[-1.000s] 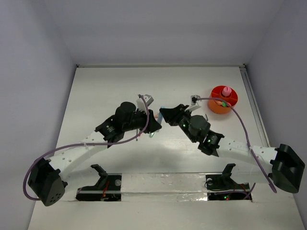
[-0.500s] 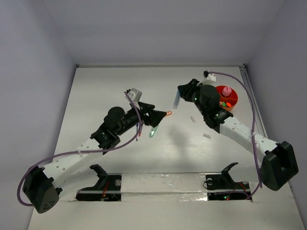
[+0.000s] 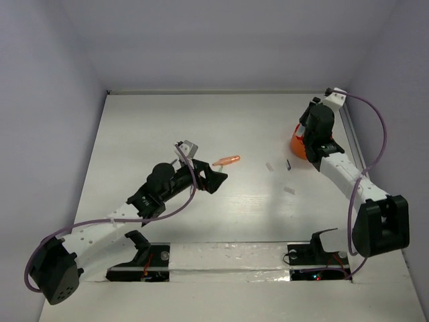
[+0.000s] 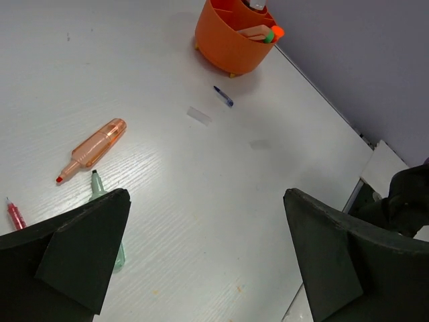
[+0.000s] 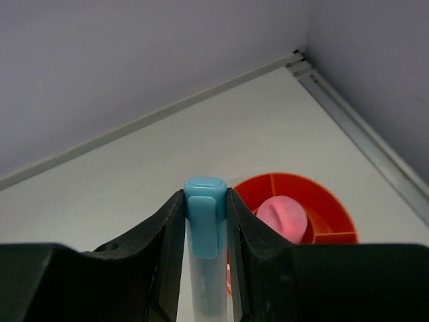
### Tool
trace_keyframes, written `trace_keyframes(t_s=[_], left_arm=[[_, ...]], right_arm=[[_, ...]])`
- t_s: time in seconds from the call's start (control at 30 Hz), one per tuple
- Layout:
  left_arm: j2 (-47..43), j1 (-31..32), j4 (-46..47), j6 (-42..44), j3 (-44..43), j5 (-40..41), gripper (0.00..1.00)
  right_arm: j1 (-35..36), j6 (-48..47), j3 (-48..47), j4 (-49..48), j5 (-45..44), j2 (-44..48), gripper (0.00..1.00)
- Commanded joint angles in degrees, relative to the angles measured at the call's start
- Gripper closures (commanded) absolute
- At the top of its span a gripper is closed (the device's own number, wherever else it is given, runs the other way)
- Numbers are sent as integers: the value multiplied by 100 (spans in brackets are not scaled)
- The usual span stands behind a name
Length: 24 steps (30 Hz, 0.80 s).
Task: Sort the stationery into containers
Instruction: Place the pen in the storage box.
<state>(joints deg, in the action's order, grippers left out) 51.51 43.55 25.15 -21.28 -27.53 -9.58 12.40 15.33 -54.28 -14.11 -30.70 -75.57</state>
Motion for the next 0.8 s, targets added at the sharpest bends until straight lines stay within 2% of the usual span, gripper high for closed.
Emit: trace_keyframes(t_s=[0.0, 0.17, 0.37, 0.6, 0.77], left_arm=[[-184, 22, 605, 142, 116, -184, 1], [-360, 22, 614, 159, 195, -88, 1], [-317, 22, 684, 185, 231, -122, 1], [-246, 22, 658, 194, 195, -132, 1], [-246, 22, 658, 194, 204, -105, 1]], right_arm=[[-19, -1004, -320, -750, -533, -370, 100], [-124, -1628, -382, -1496, -552, -940, 100], [-177, -1831, -232, -2217, -359, -1337, 100], [-177, -2069, -13, -2535, -331, -1496, 100], [-177, -1824, 294, -2465, -323, -1329, 100]])
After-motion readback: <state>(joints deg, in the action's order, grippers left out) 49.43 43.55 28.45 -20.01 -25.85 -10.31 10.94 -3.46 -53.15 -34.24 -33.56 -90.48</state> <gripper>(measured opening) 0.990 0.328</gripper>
